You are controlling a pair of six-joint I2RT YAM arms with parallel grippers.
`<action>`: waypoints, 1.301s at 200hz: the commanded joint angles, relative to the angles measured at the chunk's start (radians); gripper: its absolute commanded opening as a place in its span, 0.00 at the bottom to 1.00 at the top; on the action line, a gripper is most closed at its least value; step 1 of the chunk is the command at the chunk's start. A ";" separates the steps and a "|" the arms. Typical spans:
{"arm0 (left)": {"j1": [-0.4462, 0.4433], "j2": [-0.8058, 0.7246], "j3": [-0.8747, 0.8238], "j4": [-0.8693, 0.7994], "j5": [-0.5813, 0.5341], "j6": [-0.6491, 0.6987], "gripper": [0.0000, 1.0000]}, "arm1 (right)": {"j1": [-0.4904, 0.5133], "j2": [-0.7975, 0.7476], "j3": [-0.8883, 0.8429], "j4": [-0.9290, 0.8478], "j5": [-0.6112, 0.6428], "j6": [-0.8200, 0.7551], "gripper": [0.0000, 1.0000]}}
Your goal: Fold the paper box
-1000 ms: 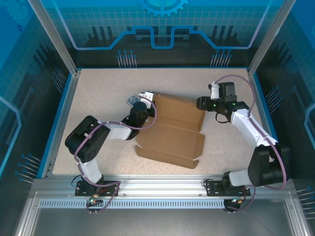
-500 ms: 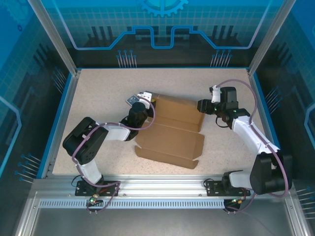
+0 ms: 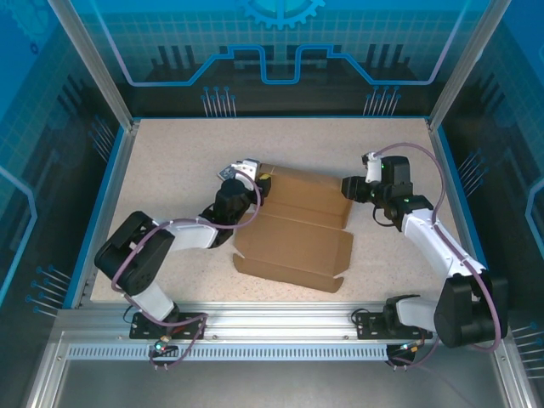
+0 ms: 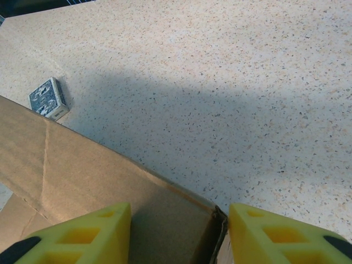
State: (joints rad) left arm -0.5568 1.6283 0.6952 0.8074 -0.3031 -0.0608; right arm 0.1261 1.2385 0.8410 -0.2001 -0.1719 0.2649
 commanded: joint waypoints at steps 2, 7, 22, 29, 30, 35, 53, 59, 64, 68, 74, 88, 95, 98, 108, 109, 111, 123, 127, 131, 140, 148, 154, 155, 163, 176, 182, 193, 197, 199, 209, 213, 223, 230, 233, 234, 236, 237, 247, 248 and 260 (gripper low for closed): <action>0.001 -0.062 -0.020 -0.043 0.066 -0.036 0.51 | 0.018 0.002 -0.024 -0.064 0.002 -0.019 0.48; 0.000 -0.070 -0.020 -0.051 0.075 -0.037 0.52 | 0.018 0.003 -0.025 -0.064 0.001 -0.019 0.48; 0.002 -0.091 -0.020 -0.066 0.096 -0.043 0.56 | 0.019 0.005 -0.023 -0.062 0.000 -0.019 0.48; 0.003 -0.100 -0.019 -0.072 0.106 -0.047 0.58 | 0.019 0.006 -0.023 -0.062 0.000 -0.021 0.47; 0.003 -0.103 -0.019 -0.074 0.108 -0.048 0.58 | 0.019 0.006 -0.023 -0.062 0.000 -0.021 0.47; 0.005 -0.110 -0.018 -0.079 0.116 -0.053 0.59 | 0.019 0.006 -0.023 -0.062 0.001 -0.021 0.47; 0.027 -0.143 -0.008 -0.112 0.166 -0.096 0.62 | 0.020 0.006 -0.023 -0.064 0.003 -0.023 0.47; 0.040 -0.151 -0.002 -0.122 0.194 -0.117 0.63 | 0.020 0.004 -0.023 -0.064 0.004 -0.024 0.47; 0.053 -0.158 0.004 -0.134 0.218 -0.139 0.63 | 0.020 0.005 -0.026 -0.065 0.006 -0.024 0.47; 0.064 -0.164 0.009 -0.144 0.238 -0.157 0.64 | 0.022 0.005 -0.026 -0.064 0.006 -0.024 0.47; 0.079 -0.171 0.017 -0.155 0.267 -0.183 0.64 | 0.020 0.005 -0.025 -0.064 0.008 -0.025 0.47; 0.117 -0.177 0.035 -0.188 0.324 -0.254 0.64 | 0.023 0.005 -0.025 -0.063 0.008 -0.026 0.47; 0.135 -0.177 0.056 -0.221 0.350 -0.291 0.65 | 0.023 0.005 -0.027 -0.062 0.010 -0.025 0.47; 0.143 -0.175 0.066 -0.235 0.360 -0.301 0.65 | 0.022 0.005 -0.025 -0.061 0.009 -0.026 0.47; 0.162 -0.162 0.098 -0.279 0.392 -0.335 0.65 | 0.022 0.007 -0.025 -0.061 0.008 -0.026 0.47; 0.164 -0.160 0.102 -0.284 0.395 -0.337 0.64 | 0.022 0.006 -0.025 -0.060 0.008 -0.026 0.47; 0.166 -0.158 0.110 -0.291 0.400 -0.342 0.64 | 0.022 0.006 -0.025 -0.059 0.008 -0.025 0.47; 0.182 -0.135 0.150 -0.338 0.426 -0.362 0.65 | 0.022 0.007 -0.023 -0.059 0.008 -0.027 0.47; 0.184 -0.127 0.163 -0.353 0.433 -0.367 0.65 | 0.022 0.010 -0.023 -0.058 0.008 -0.027 0.47; 0.185 -0.119 0.176 -0.365 0.439 -0.368 0.64 | 0.022 0.010 -0.025 -0.058 0.008 -0.027 0.47; 0.189 -0.102 0.200 -0.388 0.450 -0.369 0.64 | 0.022 0.010 -0.024 -0.058 0.009 -0.026 0.47; 0.190 -0.087 0.219 -0.409 0.455 -0.369 0.64 | 0.022 0.009 -0.026 -0.056 0.009 -0.027 0.47; 0.190 -0.076 0.233 -0.424 0.456 -0.369 0.64 | 0.021 0.009 -0.026 -0.056 0.009 -0.027 0.47; 0.190 -0.073 0.235 -0.426 0.456 -0.369 0.64 | 0.021 0.010 -0.025 -0.055 0.009 -0.026 0.47; 0.192 -0.059 0.250 -0.443 0.460 -0.370 0.63 | 0.022 0.009 -0.025 -0.057 0.009 -0.026 0.47; 0.196 -0.040 0.265 -0.459 0.466 -0.369 0.62 | 0.023 0.006 -0.024 -0.059 0.010 -0.027 0.46; 0.198 -0.033 0.270 -0.465 0.467 -0.370 0.60 | 0.023 0.005 -0.024 -0.059 0.011 -0.027 0.47; 0.201 -0.025 0.274 -0.473 0.470 -0.375 0.58 | 0.024 0.004 -0.023 -0.062 0.011 -0.029 0.47; 0.202 -0.021 0.276 -0.475 0.469 -0.375 0.57 | 0.023 0.004 -0.023 -0.063 0.011 -0.029 0.46; 0.202 -0.020 0.276 -0.477 0.470 -0.375 0.56 | 0.024 0.002 -0.023 -0.064 0.012 -0.029 0.46; 0.205 -0.014 0.280 -0.489 0.472 -0.375 0.54 | 0.024 0.001 -0.023 -0.064 0.014 -0.030 0.46; 0.206 -0.012 0.280 -0.494 0.473 -0.376 0.53 | 0.024 0.000 -0.024 -0.065 0.014 -0.030 0.46; 0.207 -0.007 0.282 -0.508 0.475 -0.371 0.50 | 0.024 -0.001 -0.023 -0.065 0.015 -0.030 0.46; 0.209 -0.004 0.282 -0.514 0.473 -0.371 0.48 | 0.024 -0.001 -0.024 -0.066 0.017 -0.030 0.46; 0.209 -0.004 0.281 -0.516 0.473 -0.371 0.47 | 0.024 -0.001 -0.024 -0.065 0.016 -0.030 0.46; 0.209 -0.003 0.280 -0.517 0.473 -0.371 0.47 | 0.024 -0.001 -0.024 -0.066 0.017 -0.030 0.46; 0.209 -0.002 0.279 -0.519 0.473 -0.370 0.46 | 0.023 -0.001 -0.023 -0.065 0.017 -0.030 0.46; 0.210 -0.002 0.278 -0.518 0.473 -0.370 0.46 | 0.023 -0.001 -0.023 -0.065 0.017 -0.030 0.46; 0.213 0.002 0.273 -0.520 0.475 -0.375 0.43 | 0.024 0.000 -0.023 -0.065 0.015 -0.030 0.46; 0.213 0.003 0.272 -0.520 0.475 -0.375 0.43 | 0.023 0.000 -0.023 -0.065 0.015 -0.030 0.46; 0.216 0.007 0.262 -0.518 0.481 -0.382 0.39 | 0.024 0.000 -0.025 -0.064 0.017 -0.030 0.46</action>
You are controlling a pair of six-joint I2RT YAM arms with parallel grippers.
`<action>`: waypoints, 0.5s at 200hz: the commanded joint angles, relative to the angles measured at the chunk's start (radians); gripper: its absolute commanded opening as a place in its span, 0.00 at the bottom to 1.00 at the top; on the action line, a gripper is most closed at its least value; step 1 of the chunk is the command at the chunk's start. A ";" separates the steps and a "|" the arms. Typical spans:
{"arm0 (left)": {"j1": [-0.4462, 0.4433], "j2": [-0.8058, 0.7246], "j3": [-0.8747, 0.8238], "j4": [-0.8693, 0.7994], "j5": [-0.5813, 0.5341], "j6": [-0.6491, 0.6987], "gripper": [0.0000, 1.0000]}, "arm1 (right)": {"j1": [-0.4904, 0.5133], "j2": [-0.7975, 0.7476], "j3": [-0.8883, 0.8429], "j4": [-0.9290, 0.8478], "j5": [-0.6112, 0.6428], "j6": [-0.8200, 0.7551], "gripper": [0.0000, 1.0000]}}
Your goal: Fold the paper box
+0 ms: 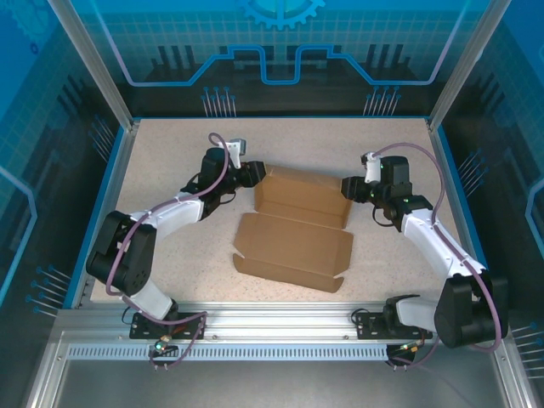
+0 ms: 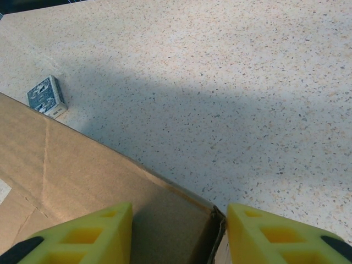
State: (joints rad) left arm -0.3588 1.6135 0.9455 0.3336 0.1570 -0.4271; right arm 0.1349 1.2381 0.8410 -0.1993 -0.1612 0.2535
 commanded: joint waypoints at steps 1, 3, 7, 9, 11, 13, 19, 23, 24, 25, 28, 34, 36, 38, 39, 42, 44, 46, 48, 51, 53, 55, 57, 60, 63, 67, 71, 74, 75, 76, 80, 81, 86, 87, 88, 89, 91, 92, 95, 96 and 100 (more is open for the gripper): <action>0.018 0.023 0.012 -0.044 0.021 -0.018 0.39 | 0.015 0.000 -0.025 -0.064 0.006 -0.019 0.46; 0.019 0.023 0.010 -0.044 0.022 -0.020 0.39 | 0.015 0.001 -0.024 -0.065 0.006 -0.019 0.46; 0.020 0.026 0.005 -0.042 0.025 -0.021 0.38 | 0.015 0.001 -0.025 -0.065 0.006 -0.019 0.46; 0.020 0.027 0.004 -0.040 0.026 -0.023 0.38 | 0.015 0.002 -0.024 -0.066 0.007 -0.018 0.46; 0.020 0.028 0.002 -0.038 0.028 -0.024 0.37 | 0.015 0.003 -0.024 -0.066 0.007 -0.019 0.46; 0.020 0.030 0.001 -0.038 0.028 -0.024 0.37 | 0.015 0.003 -0.023 -0.066 0.006 -0.018 0.46; 0.020 0.032 -0.001 -0.039 0.031 -0.027 0.36 | 0.015 0.003 -0.024 -0.065 0.006 -0.019 0.46; 0.020 0.035 -0.004 -0.039 0.032 -0.028 0.35 | 0.015 0.003 -0.025 -0.065 0.006 -0.019 0.46; 0.020 0.035 -0.005 -0.038 0.033 -0.028 0.35 | 0.015 0.004 -0.025 -0.065 0.006 -0.019 0.46; 0.020 0.035 -0.005 -0.038 0.033 -0.029 0.35 | 0.015 0.003 -0.025 -0.065 0.006 -0.019 0.46; 0.020 0.037 -0.006 -0.038 0.035 -0.030 0.35 | 0.015 0.003 -0.025 -0.065 0.006 -0.019 0.46; 0.020 0.039 -0.008 -0.033 0.035 -0.034 0.35 | 0.015 0.005 -0.024 -0.065 0.005 -0.019 0.46; 0.021 0.039 -0.007 -0.033 0.036 -0.035 0.35 | 0.015 0.004 -0.024 -0.065 0.005 -0.019 0.46; 0.021 0.039 -0.007 -0.031 0.037 -0.035 0.35 | 0.015 0.004 -0.024 -0.065 0.005 -0.018 0.46; 0.021 0.040 -0.007 -0.030 0.038 -0.037 0.35 | 0.015 0.006 -0.023 -0.065 0.005 -0.018 0.46; 0.020 0.040 -0.007 -0.029 0.039 -0.036 0.36 | 0.015 0.007 -0.022 -0.065 0.005 -0.017 0.46; 0.020 0.040 -0.006 -0.028 0.040 -0.038 0.36 | 0.014 0.008 -0.022 -0.065 0.005 -0.017 0.46; 0.021 0.040 -0.005 -0.027 0.041 -0.039 0.36 | 0.015 0.008 -0.020 -0.065 0.005 -0.016 0.46; 0.021 0.040 -0.003 -0.027 0.042 -0.038 0.37 | 0.015 0.010 -0.020 -0.065 0.005 -0.017 0.46; 0.021 0.039 -0.001 -0.025 0.042 -0.040 0.37 | 0.015 0.010 -0.018 -0.065 0.005 -0.014 0.46; 0.021 0.039 0.001 -0.026 0.042 -0.039 0.38 | 0.015 0.011 -0.016 -0.066 0.005 -0.014 0.46; 0.021 0.039 0.003 -0.026 0.043 -0.039 0.38 | 0.016 0.012 -0.014 -0.066 0.005 -0.013 0.46; 0.021 0.039 0.006 -0.025 0.044 -0.039 0.39 | 0.017 0.013 -0.011 -0.067 0.007 -0.012 0.46; 0.021 0.038 0.010 -0.026 0.044 -0.038 0.39 | 0.016 0.014 -0.009 -0.067 0.010 -0.009 0.46; 0.021 0.037 0.015 -0.025 0.044 -0.038 0.40 | 0.017 0.016 -0.006 -0.068 0.013 -0.007 0.47; 0.021 0.037 0.020 -0.027 0.043 -0.036 0.41 | 0.016 0.019 0.000 -0.068 0.018 -0.003 0.47; 0.021 0.036 0.027 -0.027 0.041 -0.035 0.42 | 0.016 0.022 0.003 -0.069 0.025 0.000 0.47; 0.021 0.036 0.032 -0.027 0.039 -0.032 0.43 | 0.016 0.024 0.006 -0.069 0.030 0.004 0.47; 0.021 0.035 0.034 -0.027 0.039 -0.032 0.43 | 0.016 0.026 0.008 -0.069 0.031 0.005 0.47; 0.021 0.034 0.036 -0.028 0.037 -0.032 0.44 | 0.016 0.027 0.008 -0.070 0.033 0.006 0.47; 0.021 0.034 0.043 -0.029 0.036 -0.028 0.45 | 0.016 0.033 0.015 -0.071 0.040 0.010 0.47; 0.021 0.034 0.045 -0.030 0.036 -0.028 0.45 | 0.016 0.035 0.017 -0.072 0.042 0.011 0.47; 0.021 0.033 0.054 -0.031 0.032 -0.025 0.47 | 0.016 0.043 0.025 -0.074 0.049 0.017 0.47; 0.021 0.033 0.057 -0.032 0.031 -0.024 0.47 | 0.017 0.043 0.027 -0.075 0.051 0.018 0.47; 0.021 0.033 0.059 -0.033 0.031 -0.023 0.47 | 0.017 0.048 0.031 -0.076 0.055 0.019 0.47; 0.022 0.033 0.061 -0.032 0.030 -0.022 0.48 | 0.017 0.048 0.031 -0.076 0.055 0.019 0.47; 0.023 0.033 0.064 -0.033 0.028 -0.020 0.48 | 0.017 0.051 0.032 -0.077 0.057 0.023 0.47; 0.023 0.033 0.065 -0.033 0.028 -0.019 0.49 | 0.017 0.054 0.032 -0.078 0.059 0.023 0.47; 0.023 0.033 0.072 -0.035 0.026 -0.016 0.50 | 0.016 0.059 0.033 -0.079 0.064 0.027 0.47; 0.023 0.033 0.075 -0.035 0.024 -0.015 0.51 | 0.017 0.063 0.032 -0.080 0.065 0.028 0.47; 0.024 0.033 0.083 -0.036 0.019 -0.012 0.53 | 0.016 0.069 0.055 -0.080 0.071 0.031 0.47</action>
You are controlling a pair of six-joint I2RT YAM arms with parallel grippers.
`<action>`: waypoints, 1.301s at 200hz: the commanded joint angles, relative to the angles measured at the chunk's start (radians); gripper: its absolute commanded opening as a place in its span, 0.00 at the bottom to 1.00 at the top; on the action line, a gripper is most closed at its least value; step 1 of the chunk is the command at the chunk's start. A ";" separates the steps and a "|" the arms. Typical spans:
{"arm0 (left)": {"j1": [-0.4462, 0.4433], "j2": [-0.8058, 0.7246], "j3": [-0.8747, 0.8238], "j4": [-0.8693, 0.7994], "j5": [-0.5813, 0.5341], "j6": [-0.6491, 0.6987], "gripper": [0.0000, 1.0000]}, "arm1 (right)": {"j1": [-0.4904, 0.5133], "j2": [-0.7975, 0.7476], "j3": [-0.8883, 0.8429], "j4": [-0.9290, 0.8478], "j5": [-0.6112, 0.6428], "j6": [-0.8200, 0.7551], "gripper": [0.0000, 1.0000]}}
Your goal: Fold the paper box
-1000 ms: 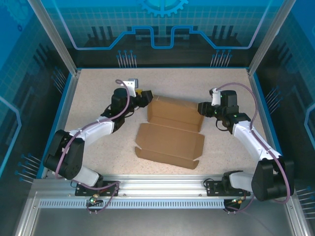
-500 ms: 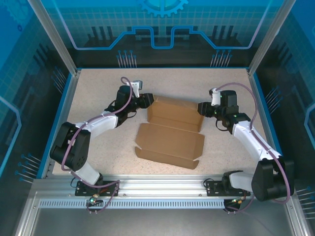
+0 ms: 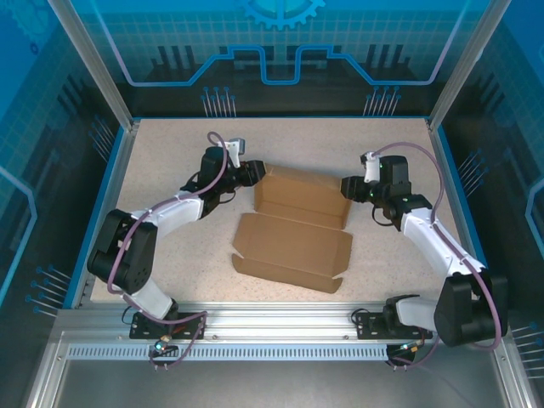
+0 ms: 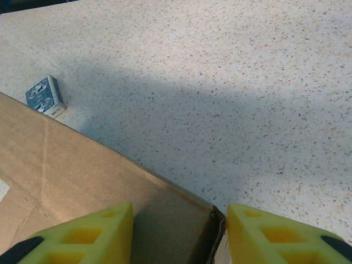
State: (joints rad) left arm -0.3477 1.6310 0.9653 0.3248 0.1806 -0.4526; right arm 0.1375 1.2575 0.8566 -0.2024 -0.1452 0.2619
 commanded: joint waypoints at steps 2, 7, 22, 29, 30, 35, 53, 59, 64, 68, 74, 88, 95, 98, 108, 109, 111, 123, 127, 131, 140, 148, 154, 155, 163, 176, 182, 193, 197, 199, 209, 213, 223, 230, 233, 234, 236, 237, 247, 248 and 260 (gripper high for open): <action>0.014 0.015 0.067 -0.028 -0.006 0.015 0.54 | 0.013 0.055 0.047 -0.077 0.059 0.025 0.47; 0.017 0.016 0.076 -0.029 -0.012 0.018 0.57 | 0.013 0.067 0.059 -0.076 0.065 0.029 0.47; 0.026 0.014 0.105 -0.033 -0.021 0.027 0.62 | 0.011 0.111 0.091 -0.075 0.085 0.042 0.47; 0.030 0.012 0.117 -0.032 -0.021 0.033 0.64 | 0.007 0.132 0.113 -0.078 0.088 0.048 0.47; 0.031 0.011 0.118 -0.033 -0.020 0.034 0.65 | 0.008 0.135 0.116 -0.078 0.088 0.048 0.47; 0.034 0.009 0.125 -0.033 -0.022 0.040 0.66 | 0.007 0.150 0.130 -0.080 0.091 0.049 0.48; 0.042 -0.004 0.139 -0.040 -0.042 0.060 0.69 | 0.001 0.204 0.183 -0.083 0.102 0.051 0.48; 0.045 -0.010 0.140 -0.045 -0.048 0.065 0.70 | 0.000 0.227 0.205 -0.084 0.103 0.051 0.48; 0.048 -0.016 0.139 -0.048 -0.053 0.066 0.70 | -0.001 0.240 0.217 -0.086 0.105 0.051 0.48; 0.050 -0.020 0.137 -0.052 -0.057 0.070 0.70 | -0.003 0.258 0.233 -0.088 0.108 0.050 0.48; 0.052 -0.029 0.132 -0.054 -0.066 0.073 0.70 | -0.004 0.281 0.251 -0.090 0.111 0.048 0.48; 0.055 -0.049 0.110 -0.059 -0.080 0.079 0.70 | -0.011 0.330 0.293 -0.097 0.118 0.045 0.49; 0.056 -0.061 0.095 -0.062 -0.088 0.080 0.70 | -0.015 0.354 0.317 -0.100 0.122 0.043 0.49; 0.056 -0.067 0.088 -0.062 -0.090 0.081 0.70 | -0.017 0.365 0.327 -0.102 0.122 0.042 0.49; 0.058 -0.085 0.062 -0.063 -0.102 0.081 0.70 | -0.023 0.401 0.361 -0.112 0.122 0.036 0.49; 0.058 -0.087 0.060 -0.063 -0.103 0.080 0.70 | -0.023 0.405 0.365 -0.113 0.122 0.036 0.49; 0.058 -0.090 0.056 -0.064 -0.104 0.081 0.70 | -0.024 0.413 0.374 -0.117 0.123 0.035 0.49; 0.059 -0.111 0.020 -0.063 -0.116 0.079 0.70 | -0.035 0.456 0.423 -0.138 0.125 0.025 0.50; 0.061 -0.117 0.009 -0.063 -0.120 0.080 0.71 | -0.037 0.469 0.441 -0.146 0.125 0.023 0.50; 0.061 -0.124 -0.001 -0.063 -0.123 0.078 0.70 | -0.040 0.483 0.458 -0.153 0.124 0.020 0.50; 0.065 -0.136 -0.023 -0.061 -0.132 0.078 0.70 | -0.045 0.509 0.494 -0.171 0.124 0.013 0.51; 0.068 -0.145 -0.040 -0.063 -0.140 0.078 0.71 | -0.049 0.529 0.527 -0.188 0.122 0.006 0.52; 0.071 -0.151 -0.051 -0.063 -0.147 0.076 0.71 | -0.051 0.541 0.551 -0.200 0.125 0.001 0.52; 0.072 -0.153 -0.053 -0.063 -0.148 0.077 0.71 | -0.052 0.543 0.555 -0.201 0.127 0.000 0.53; 0.079 -0.161 -0.068 -0.061 -0.151 0.071 0.70 | -0.054 0.557 0.583 -0.220 0.131 -0.007 0.54; 0.091 -0.173 -0.090 -0.056 -0.147 0.054 0.71 | -0.055 0.570 0.626 -0.249 0.144 -0.019 0.56; 0.094 -0.180 -0.100 -0.050 -0.144 0.045 0.70 | -0.055 0.568 0.637 -0.256 0.147 -0.024 0.57; 0.098 -0.195 -0.120 -0.040 -0.145 0.038 0.71 | -0.053 0.546 0.635 -0.254 0.147 -0.037 0.58; 0.098 -0.201 -0.125 -0.040 -0.146 0.038 0.71 | -0.053 0.535 0.631 -0.250 0.147 -0.041 0.58; 0.098 -0.205 -0.128 -0.039 -0.148 0.039 0.71 | -0.051 0.527 0.626 -0.248 0.146 -0.044 0.59; 0.099 -0.218 -0.138 -0.042 -0.153 0.043 0.71 | -0.044 0.485 0.602 -0.232 0.140 -0.065 0.61; 0.101 -0.223 -0.143 -0.043 -0.158 0.044 0.71 | -0.038 0.465 0.590 -0.226 0.135 -0.078 0.62; 0.103 -0.238 -0.153 -0.042 -0.168 0.048 0.71 | -0.016 0.408 0.550 -0.206 0.122 -0.120 0.65; 0.106 -0.247 -0.162 -0.041 -0.176 0.048 0.70 | 0.008 0.364 0.521 -0.190 0.113 -0.163 0.67; 0.108 -0.249 -0.164 -0.041 -0.179 0.048 0.71 | 0.020 0.346 0.510 -0.185 0.111 -0.186 0.68; 0.108 -0.251 -0.166 -0.041 -0.180 0.048 0.71 | 0.025 0.341 0.504 -0.183 0.111 -0.194 0.68; 0.109 -0.254 -0.168 -0.039 -0.180 0.049 0.71 | 0.033 0.329 0.495 -0.178 0.112 -0.207 0.69; 0.110 -0.254 -0.168 -0.038 -0.181 0.049 0.71 | 0.039 0.324 0.491 -0.177 0.112 -0.217 0.69; 0.115 -0.266 -0.182 -0.031 -0.188 0.048 0.70 | 0.089 0.269 0.449 -0.158 0.125 -0.295 0.72; 0.116 -0.267 -0.184 -0.030 -0.188 0.048 0.70 | 0.094 0.266 0.446 -0.157 0.126 -0.305 0.73; 0.121 -0.277 -0.196 -0.021 -0.191 0.045 0.71 | 0.158 0.222 0.406 -0.141 0.138 -0.418 0.77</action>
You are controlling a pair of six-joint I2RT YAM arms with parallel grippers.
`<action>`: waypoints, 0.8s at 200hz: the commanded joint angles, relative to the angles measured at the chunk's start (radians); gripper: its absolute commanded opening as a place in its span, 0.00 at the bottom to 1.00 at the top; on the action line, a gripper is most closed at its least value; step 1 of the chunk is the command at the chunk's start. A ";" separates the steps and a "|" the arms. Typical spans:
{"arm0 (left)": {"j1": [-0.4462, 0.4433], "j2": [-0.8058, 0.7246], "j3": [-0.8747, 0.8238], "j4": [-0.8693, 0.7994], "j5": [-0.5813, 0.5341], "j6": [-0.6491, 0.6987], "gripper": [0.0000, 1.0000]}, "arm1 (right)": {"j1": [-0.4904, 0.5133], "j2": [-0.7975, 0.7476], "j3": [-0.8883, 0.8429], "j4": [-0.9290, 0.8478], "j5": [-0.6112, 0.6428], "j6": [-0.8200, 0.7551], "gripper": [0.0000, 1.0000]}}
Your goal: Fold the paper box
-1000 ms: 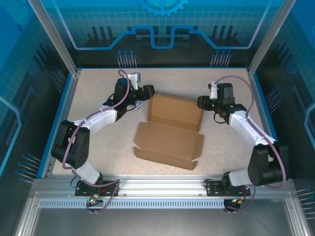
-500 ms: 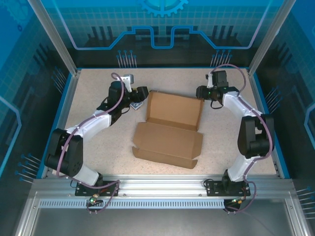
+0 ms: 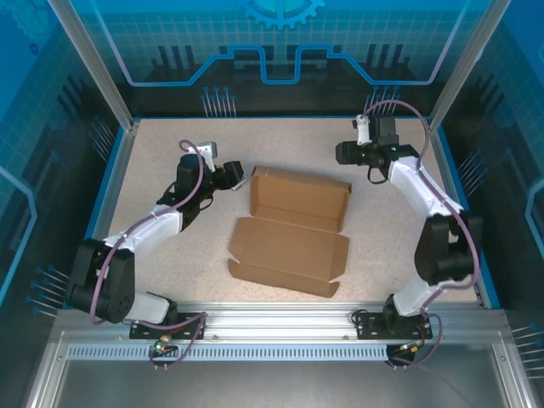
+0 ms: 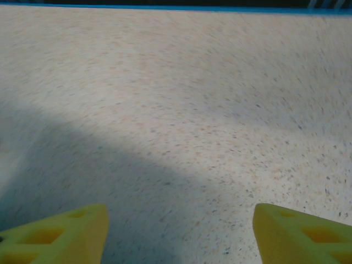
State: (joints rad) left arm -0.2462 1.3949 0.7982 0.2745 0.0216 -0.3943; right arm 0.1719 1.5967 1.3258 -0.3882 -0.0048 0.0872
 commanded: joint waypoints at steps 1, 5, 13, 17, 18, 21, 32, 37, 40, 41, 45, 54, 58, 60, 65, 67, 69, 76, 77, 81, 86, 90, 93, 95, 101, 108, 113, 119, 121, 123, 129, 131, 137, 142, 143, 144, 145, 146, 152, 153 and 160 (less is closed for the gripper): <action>0.019 -0.041 -0.030 0.031 -0.033 -0.014 0.71 | 0.129 -0.121 -0.067 0.046 -0.001 -0.250 0.77; 0.021 -0.043 -0.034 0.033 -0.033 -0.014 0.71 | 0.147 -0.131 -0.080 0.050 0.004 -0.282 0.78; 0.024 -0.048 -0.038 0.036 -0.032 -0.017 0.71 | 0.179 -0.143 -0.094 0.050 0.003 -0.340 0.84; 0.024 -0.049 -0.040 0.035 -0.031 -0.016 0.71 | 0.190 -0.145 -0.097 0.046 -0.001 -0.362 0.88; 0.025 -0.050 -0.039 0.034 -0.030 -0.016 0.71 | 0.192 -0.145 -0.098 0.045 -0.002 -0.367 0.88; 0.025 -0.051 -0.040 0.034 -0.030 -0.016 0.71 | 0.198 -0.146 -0.100 0.041 -0.008 -0.381 0.89; 0.028 -0.055 -0.040 0.031 -0.026 -0.017 0.71 | 0.216 -0.138 -0.099 0.021 -0.041 -0.424 0.93; 0.029 -0.057 -0.040 0.031 -0.025 -0.017 0.71 | 0.225 -0.129 -0.094 0.009 -0.048 -0.443 0.94; 0.028 -0.059 -0.041 0.031 -0.025 -0.017 0.71 | 0.229 -0.125 -0.092 0.004 -0.048 -0.451 0.95; 0.028 -0.059 -0.042 0.031 -0.026 -0.017 0.71 | 0.230 -0.122 -0.090 0.002 -0.049 -0.454 0.95; 0.029 -0.061 -0.041 0.031 -0.024 -0.017 0.71 | 0.237 -0.115 -0.086 -0.007 -0.050 -0.466 0.96; 0.030 -0.066 -0.045 0.028 -0.026 -0.017 0.71 | 0.252 -0.093 -0.070 -0.032 -0.054 -0.493 0.97; 0.031 -0.069 -0.045 0.028 -0.025 -0.017 0.71 | 0.258 -0.083 -0.062 -0.041 -0.051 -0.504 0.97; 0.030 -0.069 -0.046 0.027 -0.025 -0.017 0.71 | 0.261 -0.078 -0.060 -0.043 -0.049 -0.508 0.97; 0.030 -0.072 -0.048 0.026 -0.026 -0.017 0.70 | 0.267 -0.066 -0.051 -0.050 -0.047 -0.517 0.97; 0.030 -0.073 -0.048 0.027 -0.026 -0.016 0.70 | 0.268 -0.060 -0.048 -0.052 -0.046 -0.522 0.97; 0.031 -0.074 -0.049 0.026 -0.026 -0.016 0.71 | 0.269 -0.055 -0.045 -0.055 -0.047 -0.525 0.97; 0.030 -0.076 -0.050 0.026 -0.025 -0.016 0.70 | 0.271 -0.037 -0.031 -0.064 -0.054 -0.537 0.97; 0.030 -0.077 -0.050 0.025 -0.024 -0.016 0.70 | 0.272 -0.035 -0.029 -0.065 -0.055 -0.539 0.97; 0.030 -0.078 -0.052 0.026 -0.024 -0.017 0.71 | 0.272 -0.024 -0.021 -0.068 -0.060 -0.544 0.97; 0.031 -0.080 -0.053 0.025 -0.022 -0.018 0.71 | 0.272 -0.010 -0.012 -0.071 -0.066 -0.551 0.97; 0.030 -0.081 -0.054 0.024 -0.022 -0.018 0.70 | 0.270 0.001 -0.004 -0.075 -0.072 -0.557 0.97; 0.030 -0.081 -0.053 0.024 -0.022 -0.018 0.71 | 0.270 0.009 0.003 -0.081 -0.078 -0.561 0.97; 0.031 -0.082 -0.053 0.024 -0.022 -0.017 0.71 | 0.271 0.017 0.008 -0.084 -0.080 -0.563 0.97; 0.030 -0.083 -0.053 0.022 -0.019 -0.017 0.71 | 0.270 0.034 0.022 -0.091 -0.082 -0.562 0.96; 0.030 -0.085 -0.054 0.020 -0.018 -0.017 0.70 | 0.264 0.058 0.043 -0.098 -0.087 -0.557 0.95; 0.030 -0.085 -0.054 0.020 -0.017 -0.018 0.71 | 0.258 0.075 0.060 -0.106 -0.101 -0.554 0.94; 0.030 -0.087 -0.055 0.019 -0.018 -0.018 0.71 | 0.247 0.096 0.080 -0.116 -0.124 -0.546 0.93; 0.030 -0.088 -0.056 0.020 -0.017 -0.018 0.71 | 0.242 0.103 0.088 -0.119 -0.132 -0.542 0.93; 0.030 -0.088 -0.055 0.020 -0.017 -0.019 0.71 | 0.238 0.111 0.094 -0.123 -0.142 -0.538 0.93; 0.030 -0.089 -0.055 0.020 -0.016 -0.018 0.71 | 0.224 0.132 0.125 -0.140 -0.172 -0.530 0.92; 0.031 -0.089 -0.054 0.020 -0.016 -0.018 0.71 | 0.220 0.141 0.131 -0.148 -0.184 -0.527 0.91; 0.030 -0.089 -0.054 0.020 -0.015 -0.019 0.70 | 0.205 0.167 0.161 -0.168 -0.221 -0.518 0.91; 0.030 -0.089 -0.055 0.019 -0.013 -0.021 0.70 | 0.192 0.188 0.184 -0.186 -0.251 -0.511 0.91; 0.031 -0.089 -0.055 0.020 -0.013 -0.020 0.70 | 0.191 0.194 0.188 -0.190 -0.259 -0.509 0.91; 0.030 -0.089 -0.056 0.021 -0.013 -0.021 0.70 | 0.187 0.198 0.194 -0.193 -0.266 -0.507 0.91; 0.030 -0.089 -0.056 0.020 -0.013 -0.020 0.70 | 0.185 0.203 0.198 -0.196 -0.272 -0.506 0.91; 0.030 -0.088 -0.057 0.020 -0.013 -0.020 0.70 | 0.183 0.207 0.202 -0.199 -0.276 -0.504 0.91; 0.030 -0.087 -0.056 0.020 -0.012 -0.022 0.70 | 0.168 0.236 0.231 -0.221 -0.308 -0.493 0.91; 0.030 -0.087 -0.056 0.021 -0.011 -0.022 0.70 | 0.166 0.241 0.237 -0.225 -0.312 -0.491 0.90; 0.030 -0.086 -0.056 0.021 -0.010 -0.022 0.70 | 0.150 0.276 0.273 -0.254 -0.339 -0.478 0.90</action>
State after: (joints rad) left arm -0.2249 1.3323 0.7563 0.2821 0.0113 -0.3950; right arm 0.3847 1.7817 1.4868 -0.5297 -0.1902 -0.4297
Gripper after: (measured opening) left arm 0.704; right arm 0.906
